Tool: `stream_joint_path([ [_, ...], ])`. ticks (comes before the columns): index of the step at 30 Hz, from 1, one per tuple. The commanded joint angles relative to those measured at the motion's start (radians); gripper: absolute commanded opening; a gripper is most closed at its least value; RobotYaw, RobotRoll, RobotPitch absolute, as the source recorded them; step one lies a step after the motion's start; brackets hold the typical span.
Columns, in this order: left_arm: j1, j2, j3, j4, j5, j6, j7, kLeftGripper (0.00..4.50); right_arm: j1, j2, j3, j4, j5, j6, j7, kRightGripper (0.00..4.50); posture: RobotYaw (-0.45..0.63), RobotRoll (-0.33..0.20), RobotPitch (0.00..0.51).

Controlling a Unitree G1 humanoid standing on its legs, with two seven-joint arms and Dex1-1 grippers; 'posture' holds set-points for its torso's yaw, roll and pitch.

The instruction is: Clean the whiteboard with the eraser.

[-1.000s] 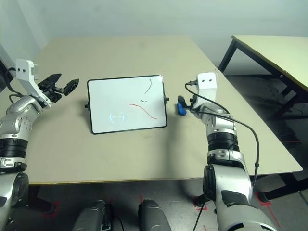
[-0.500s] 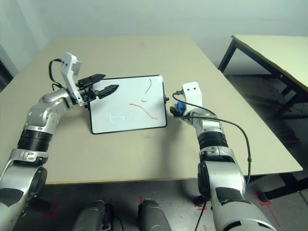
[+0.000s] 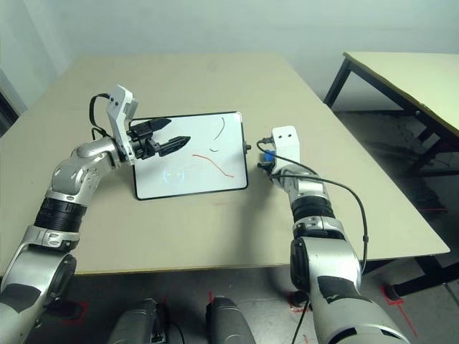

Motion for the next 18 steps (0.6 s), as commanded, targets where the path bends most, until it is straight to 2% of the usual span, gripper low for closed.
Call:
stream_joint_path([
  [1,0.007,0.010,-0.004,-0.016,0.008,0.020,-0.004,4.50,-0.038,-0.021,-0.002,-0.160,0.020,0.061,0.023,0.59,-0.10,0.000,0.002],
  [6,-0.007,0.017,-0.016,-0.005,0.014,0.027,-0.020,4.50,-0.087,0.012,0.042,-0.409,0.093,0.300,0.116,0.59,-0.12,0.000,0.004],
  [11,-0.020,0.019,-0.016,0.002,0.017,0.034,-0.028,4.50,-0.079,0.070,0.092,-0.592,0.137,0.483,0.150,0.58,-0.12,0.000,0.007],
  [18,-0.013,0.024,-0.014,-0.028,0.008,0.066,-0.027,4.50,-0.059,0.143,0.119,-0.581,0.138,0.506,0.149,0.57,-0.10,0.000,0.018],
])
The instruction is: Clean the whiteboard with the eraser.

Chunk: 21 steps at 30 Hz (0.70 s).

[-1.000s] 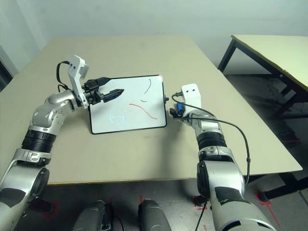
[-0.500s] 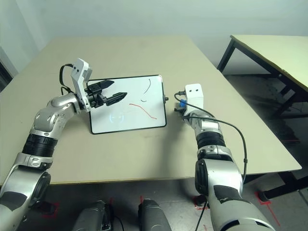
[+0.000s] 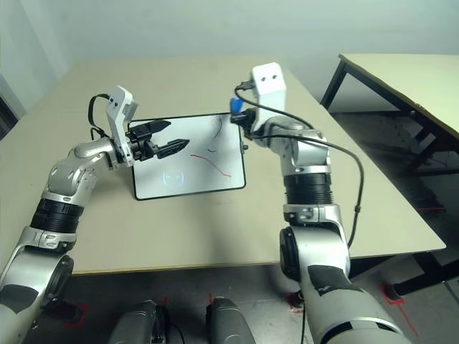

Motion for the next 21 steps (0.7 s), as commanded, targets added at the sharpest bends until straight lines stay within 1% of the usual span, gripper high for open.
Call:
stream_joint_path([
  [1,0.002,0.008,-0.008,-0.025,0.006,0.026,-0.003,4.50,0.018,0.023,0.013,0.036,0.000,-0.001,-0.001,0.57,-0.10,0.000,0.020],
  [7,0.012,0.013,-0.003,-0.044,0.002,0.042,0.002,4.50,0.062,0.053,0.026,0.062,-0.009,-0.013,-0.010,0.57,-0.09,0.000,0.026],
  [12,0.025,0.009,0.001,-0.061,-0.002,0.054,0.010,4.50,0.140,0.086,0.054,-0.036,0.001,0.055,-0.022,0.57,-0.09,0.000,0.033],
  [15,0.026,0.008,0.001,-0.066,-0.004,0.059,0.010,4.50,0.163,0.094,0.057,-0.057,-0.004,0.058,-0.028,0.57,-0.09,0.000,0.035],
  [17,0.025,0.007,0.001,-0.065,-0.004,0.060,0.009,4.50,0.159,0.090,0.049,-0.042,-0.015,0.029,-0.039,0.57,-0.09,0.000,0.034],
  [21,0.021,0.007,0.002,-0.062,-0.004,0.061,0.009,4.50,0.115,0.065,0.008,0.025,-0.030,-0.052,-0.066,0.57,-0.09,0.000,0.033],
])
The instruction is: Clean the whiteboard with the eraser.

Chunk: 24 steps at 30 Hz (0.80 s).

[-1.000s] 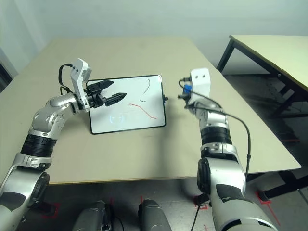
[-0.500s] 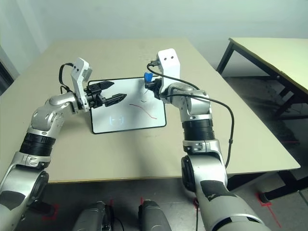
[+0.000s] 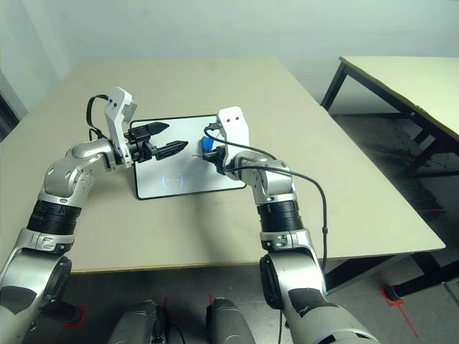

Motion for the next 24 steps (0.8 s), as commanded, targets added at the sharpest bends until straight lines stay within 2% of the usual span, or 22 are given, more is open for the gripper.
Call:
stream_joint_path([
  [1,0.006,0.002,0.000,-0.016,0.000,0.011,0.001,4.50,-0.042,-0.026,-0.042,0.072,-0.019,-0.060,-0.035,0.57,-0.09,0.000,0.033],
  [9,0.011,0.005,0.004,-0.027,-0.004,0.017,0.002,4.50,-0.083,-0.026,-0.065,0.153,-0.018,-0.128,-0.045,0.57,-0.08,0.000,0.031],
  [19,0.011,0.002,0.006,-0.037,-0.007,0.024,0.008,4.50,0.060,0.048,0.026,-0.059,-0.003,0.015,-0.022,0.57,-0.08,0.000,0.034],
  [24,0.010,0.002,0.007,-0.044,-0.010,0.030,0.010,4.50,0.028,0.032,-0.008,-0.003,-0.027,-0.041,-0.048,0.56,-0.08,0.000,0.032],
])
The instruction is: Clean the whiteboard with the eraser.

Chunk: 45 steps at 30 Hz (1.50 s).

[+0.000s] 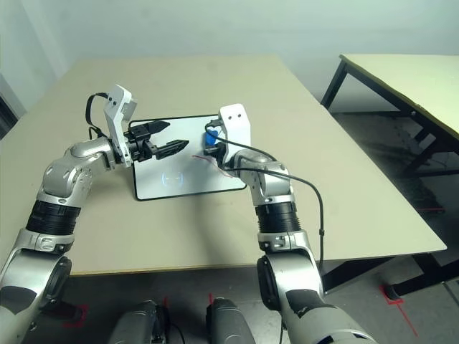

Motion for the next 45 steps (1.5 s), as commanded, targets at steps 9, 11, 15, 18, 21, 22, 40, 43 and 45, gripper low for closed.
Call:
stream_joint_path([
  [9,0.005,-0.003,-0.001,-0.012,-0.006,0.012,0.000,4.50,-0.131,-0.058,-0.093,0.236,-0.015,-0.166,-0.056,0.56,-0.08,0.000,0.020],
  [11,0.003,-0.005,-0.002,-0.011,-0.006,0.012,0.000,4.50,-0.127,-0.051,-0.086,0.233,-0.014,-0.163,-0.052,0.56,-0.08,0.000,0.019],
  [15,0.001,-0.006,-0.002,-0.010,-0.006,0.010,-0.002,4.50,-0.073,-0.023,-0.055,0.167,-0.006,-0.114,-0.044,0.56,-0.08,0.000,0.017],
  [18,0.003,-0.005,-0.001,-0.014,-0.007,0.011,-0.002,4.50,0.001,0.003,-0.029,0.080,0.000,-0.062,-0.044,0.56,-0.08,0.000,0.017],
  [21,0.005,-0.005,0.000,-0.017,-0.008,0.013,-0.002,4.50,0.055,0.022,-0.020,0.018,0.001,-0.027,-0.053,0.56,-0.08,0.000,0.016],
  [22,0.005,-0.005,0.000,-0.017,-0.008,0.013,-0.002,4.50,0.064,0.026,-0.018,0.008,0.000,-0.023,-0.055,0.56,-0.08,0.000,0.016],
  [40,-0.003,-0.011,-0.002,-0.011,-0.013,0.014,-0.003,4.50,-0.123,-0.049,-0.135,0.239,-0.010,-0.205,-0.105,0.56,-0.09,0.000,0.023],
  [43,-0.002,-0.011,-0.003,-0.012,-0.015,0.014,-0.002,4.50,-0.121,-0.045,-0.129,0.237,-0.007,-0.201,-0.098,0.56,-0.09,0.000,0.023],
  [45,-0.002,-0.011,-0.004,-0.011,-0.015,0.014,-0.003,4.50,-0.102,-0.031,-0.113,0.211,-0.002,-0.178,-0.091,0.56,-0.09,0.000,0.023],
])
